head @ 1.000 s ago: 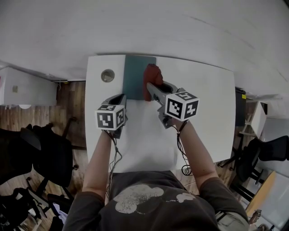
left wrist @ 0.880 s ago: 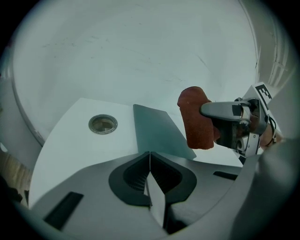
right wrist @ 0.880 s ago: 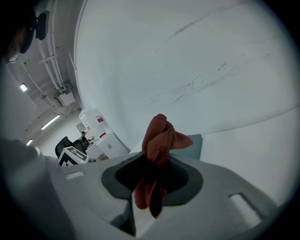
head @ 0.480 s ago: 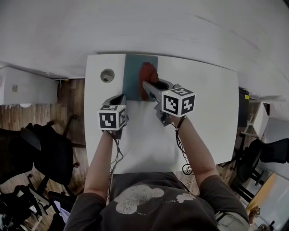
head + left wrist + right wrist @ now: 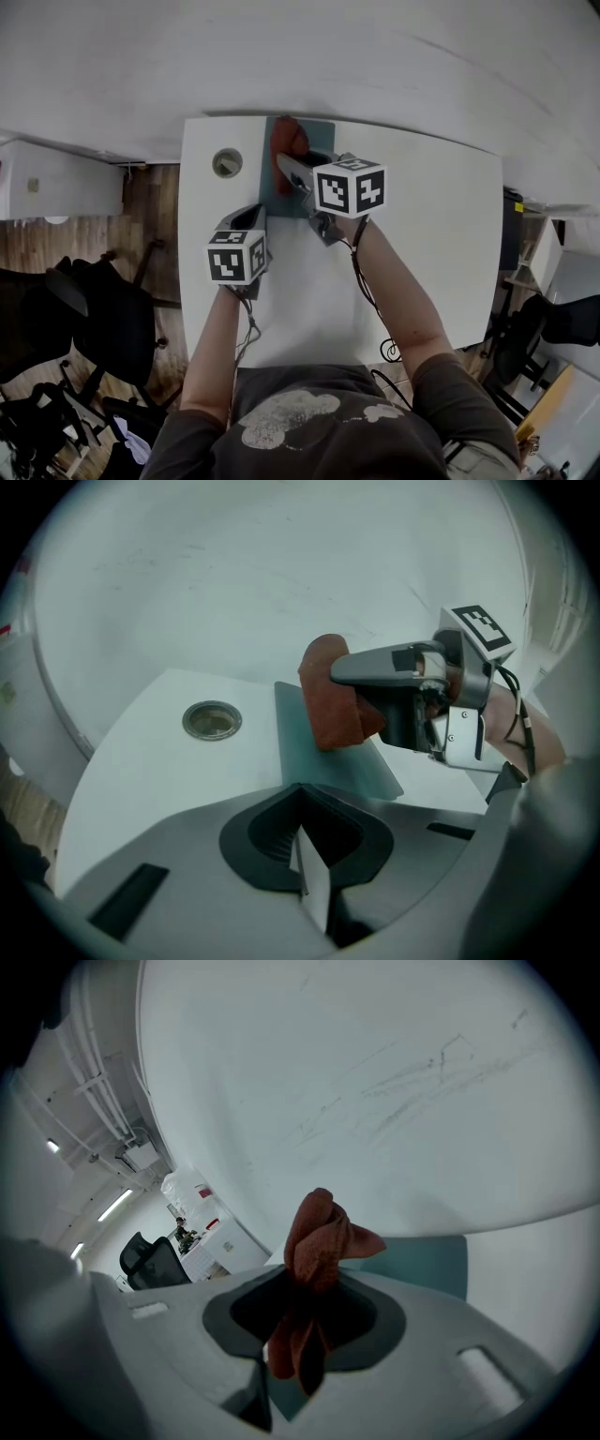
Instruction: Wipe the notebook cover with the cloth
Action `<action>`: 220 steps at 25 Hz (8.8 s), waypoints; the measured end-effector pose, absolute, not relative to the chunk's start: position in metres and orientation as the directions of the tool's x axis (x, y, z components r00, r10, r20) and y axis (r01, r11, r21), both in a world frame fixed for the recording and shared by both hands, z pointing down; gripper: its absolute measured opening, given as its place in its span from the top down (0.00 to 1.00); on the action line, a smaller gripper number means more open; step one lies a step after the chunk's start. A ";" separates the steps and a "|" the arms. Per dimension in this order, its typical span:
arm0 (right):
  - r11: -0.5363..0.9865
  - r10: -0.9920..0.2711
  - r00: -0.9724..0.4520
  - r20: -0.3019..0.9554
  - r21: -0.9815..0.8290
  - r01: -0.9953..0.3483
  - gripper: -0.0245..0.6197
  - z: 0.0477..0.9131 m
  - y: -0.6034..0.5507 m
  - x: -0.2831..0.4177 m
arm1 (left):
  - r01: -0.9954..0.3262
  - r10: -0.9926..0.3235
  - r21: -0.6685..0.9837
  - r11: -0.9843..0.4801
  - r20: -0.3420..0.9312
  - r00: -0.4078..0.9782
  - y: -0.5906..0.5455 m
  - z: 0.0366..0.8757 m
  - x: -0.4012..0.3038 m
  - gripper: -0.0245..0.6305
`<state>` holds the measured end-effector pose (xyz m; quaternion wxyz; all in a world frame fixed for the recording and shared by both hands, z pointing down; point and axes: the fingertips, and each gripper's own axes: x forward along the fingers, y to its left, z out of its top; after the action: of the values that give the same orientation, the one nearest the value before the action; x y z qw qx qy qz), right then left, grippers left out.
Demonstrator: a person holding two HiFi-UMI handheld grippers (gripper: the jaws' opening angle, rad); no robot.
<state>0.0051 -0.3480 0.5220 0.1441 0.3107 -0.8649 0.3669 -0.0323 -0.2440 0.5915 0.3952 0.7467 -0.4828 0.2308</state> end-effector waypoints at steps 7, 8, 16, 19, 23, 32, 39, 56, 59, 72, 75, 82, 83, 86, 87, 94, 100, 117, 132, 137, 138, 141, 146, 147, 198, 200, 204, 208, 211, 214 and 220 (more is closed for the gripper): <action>0.496 -0.407 -0.754 0.516 -0.568 -0.656 0.79 0.538 -0.368 -0.013 | -0.899 -0.543 0.385 -0.209 0.719 0.434 -0.244 0.592 -0.034 0.96; 0.493 -0.406 -0.745 0.530 -0.559 -0.666 0.79 0.540 -0.371 -0.014 | -0.899 -0.545 0.387 -0.205 0.717 0.434 -0.244 0.591 -0.034 0.96; 0.502 -0.381 -0.747 0.545 -0.556 -0.662 0.79 0.546 -0.386 -0.032 | -0.897 -0.551 0.395 -0.198 0.712 0.435 -0.245 0.591 -0.034 0.96; 0.504 -0.380 -0.733 0.565 -0.538 -0.676 0.79 0.551 -0.388 -0.032 | -0.896 -0.555 0.400 -0.195 0.708 0.437 -0.244 0.590 -0.034 0.96; 0.491 -0.391 -0.700 0.597 -0.508 -0.708 0.79 0.560 -0.392 -0.026 | -0.899 -0.564 0.393 -0.192 0.706 0.429 -0.245 0.591 -0.034 0.96; 0.444 -0.412 -0.660 0.629 -0.493 -0.748 0.79 0.568 -0.396 -0.008 | -0.909 -0.572 0.373 -0.184 0.711 0.408 -0.245 0.592 -0.035 0.96; 0.415 -0.422 -0.651 0.631 -0.504 -0.757 0.79 0.569 -0.394 0.008 | -0.914 -0.589 0.372 -0.163 0.706 0.393 -0.244 0.591 -0.035 0.96; 0.390 -0.439 -0.640 0.631 -0.508 -0.768 0.79 0.569 -0.389 0.043 | -0.911 -0.591 0.378 -0.165 0.701 0.398 -0.244 0.590 -0.034 0.96; 0.382 -0.445 -0.633 0.634 -0.505 -0.774 0.79 0.568 -0.388 0.050 | -0.912 -0.592 0.376 -0.166 0.701 0.397 -0.243 0.590 -0.034 0.96; 0.333 -0.485 -0.581 0.653 -0.477 -0.814 0.79 0.567 -0.386 0.097 | -0.911 -0.591 0.378 -0.166 0.701 0.399 -0.243 0.590 -0.034 0.96; 0.318 -0.493 -0.569 0.658 -0.473 -0.822 0.79 0.568 -0.385 0.108 | -0.910 -0.590 0.380 -0.166 0.701 0.400 -0.243 0.590 -0.033 0.96; 0.281 -0.517 -0.538 0.666 -0.461 -0.842 0.79 0.567 -0.384 0.128 | -0.907 -0.590 0.389 -0.164 0.697 0.406 -0.243 0.590 -0.033 0.96; 0.285 -0.518 -0.544 0.660 -0.467 -0.837 0.79 0.566 -0.384 0.127 | -0.905 -0.591 0.393 -0.163 0.696 0.409 -0.243 0.590 -0.033 0.96; 0.305 -0.516 -0.574 0.636 -0.490 -0.817 0.79 0.559 -0.382 0.121 | -0.897 -0.594 0.416 -0.152 0.687 0.419 -0.242 0.590 -0.034 0.96; 0.311 -0.515 -0.580 0.632 -0.493 -0.813 0.79 0.556 -0.382 0.119 | -0.896 -0.594 0.418 -0.150 0.686 0.420 -0.243 0.590 -0.034 0.96; 0.388 -0.478 -0.647 0.594 -0.518 -0.763 0.80 0.537 -0.368 0.086 | -0.898 -0.592 0.413 -0.153 0.689 0.419 -0.241 0.590 -0.032 0.96; 0.460 -0.406 -0.728 0.553 -0.564 -0.685 0.80 0.526 -0.347 0.038 | -0.898 -0.595 0.411 -0.155 0.687 0.417 -0.242 0.588 -0.033 0.96; 0.499 -0.337 -0.706 0.622 -0.517 -0.695 0.80 0.559 -0.331 -0.011 | -0.891 -0.593 0.427 -0.154 0.681 0.429 -0.242 0.590 -0.034 0.96; 0.461 -0.364 -0.674 0.643 -0.504 -0.730 0.79 0.565 -0.331 0.017 | -0.893 -0.603 0.424 -0.147 0.678 0.421 -0.242 0.590 -0.034 0.96; 0.445 -0.373 -0.666 0.647 -0.505 -0.740 0.79 0.566 -0.329 0.029 | -0.893 -0.608 0.427 -0.143 0.674 0.420 -0.241 0.590 -0.035 0.96; 0.442 -0.374 -0.663 0.648 -0.504 -0.742 0.79 0.566 -0.329 0.032 | -0.894 -0.609 0.424 -0.143 0.674 0.417 -0.241 0.589 -0.035 0.96; 0.434 -0.379 -0.655 0.654 -0.500 -0.750 0.79 0.567 -0.328 0.041 | -0.901 -0.615 0.409 -0.146 0.676 0.406 -0.244 0.586 -0.036 0.96; 0.421 -0.387 -0.637 0.667 -0.486 -0.766 0.79 0.566 -0.325 0.054 | -0.900 -0.608 0.408 -0.153 0.679 0.411 -0.241 0.588 -0.035 0.96; 0.418 -0.389 -0.633 0.669 -0.484 -0.769 0.79 0.566 -0.325 0.058 | -0.902 -0.611 0.403 -0.154 0.679 0.407 -0.242 0.586 -0.036 0.96; 0.456 -0.360 -0.654 0.665 -0.486 -0.746 0.79 0.557 -0.260 -0.025 | -0.895 -0.594 0.392 -0.214 0.675 0.438 -0.211 0.567 -0.086 0.96; 0.444 -0.368 -0.650 0.665 -0.489 -0.751 0.79 0.557 -0.260 -0.022 | -0.891 -0.589 0.401 -0.211 0.676 0.443 -0.208 0.569 -0.087 0.96; 0.418 -0.381 -0.639 0.668 -0.492 -0.763 0.79 0.560 -0.259 -0.012 | -0.884 -0.577 0.413 -0.217 0.676 0.458 -0.203 0.571 -0.085 0.96; 0.402 -0.391 -0.628 0.673 -0.488 -0.774 0.79 0.561 -0.256 0.002 | -0.882 -0.574 0.408 -0.235 0.674 0.465 -0.203 0.567 -0.079 0.96; 0.394 -0.399 -0.619 0.677 -0.483 -0.782 0.79 0.562 -0.253 0.013 | -0.873 -0.561 0.421 -0.245 0.673 0.482 -0.200 0.570 -0.073 0.96; 0.392 -0.406 -0.609 0.681 -0.473 -0.789 0.79 0.561 -0.251 0.022 | -0.875 -0.556 0.417 -0.247 0.678 0.480 -0.198 0.568 -0.071 0.96; 0.370 -0.420 -0.588 0.691 -0.462 -0.806 0.79 0.563 -0.247 0.047 | -0.871 -0.557 0.413 -0.268 0.671 0.489 -0.197 0.562 -0.063 0.96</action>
<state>0.0465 -0.2467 0.5629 0.2375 0.3867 -0.7927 0.4069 -0.0631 -0.1967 0.5621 0.3892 0.7702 -0.4634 0.2014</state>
